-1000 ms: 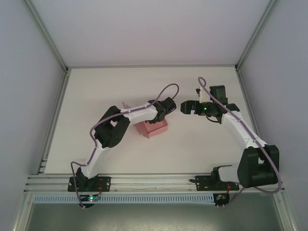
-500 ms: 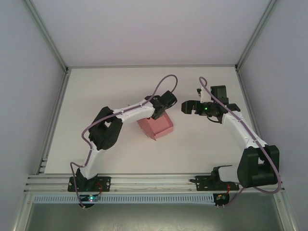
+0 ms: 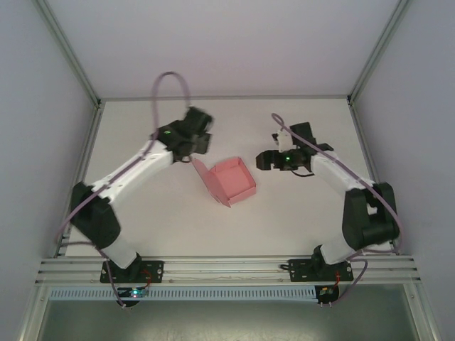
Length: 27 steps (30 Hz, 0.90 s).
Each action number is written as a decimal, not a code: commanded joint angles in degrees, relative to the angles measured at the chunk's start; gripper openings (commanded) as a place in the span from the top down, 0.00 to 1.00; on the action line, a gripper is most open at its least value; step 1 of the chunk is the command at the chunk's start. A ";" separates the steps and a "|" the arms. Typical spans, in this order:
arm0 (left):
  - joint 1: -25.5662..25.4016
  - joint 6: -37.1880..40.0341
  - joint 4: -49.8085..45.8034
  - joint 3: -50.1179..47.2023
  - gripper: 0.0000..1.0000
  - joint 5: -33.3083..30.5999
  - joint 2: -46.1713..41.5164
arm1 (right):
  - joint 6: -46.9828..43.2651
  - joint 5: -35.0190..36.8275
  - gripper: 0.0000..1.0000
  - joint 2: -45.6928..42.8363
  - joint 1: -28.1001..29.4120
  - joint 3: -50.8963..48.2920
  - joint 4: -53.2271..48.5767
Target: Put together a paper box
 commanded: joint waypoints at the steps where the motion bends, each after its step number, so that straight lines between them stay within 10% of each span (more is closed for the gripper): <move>1: 3.71 -13.67 3.37 -13.37 0.27 13.42 -5.04 | -3.30 2.64 0.21 6.60 4.23 7.14 -1.04; 10: 6.26 -19.76 14.54 -27.40 0.37 27.84 -5.52 | -41.78 -3.26 0.19 19.73 7.31 24.29 -5.60; 19: 7.80 -17.85 13.22 -29.03 0.31 24.23 -7.38 | -75.76 -8.95 0.24 28.99 6.25 39.23 -38.33; 27: 8.25 -16.67 11.88 -30.10 0.18 24.49 -9.28 | -77.47 2.33 0.24 35.35 10.97 44.10 -38.92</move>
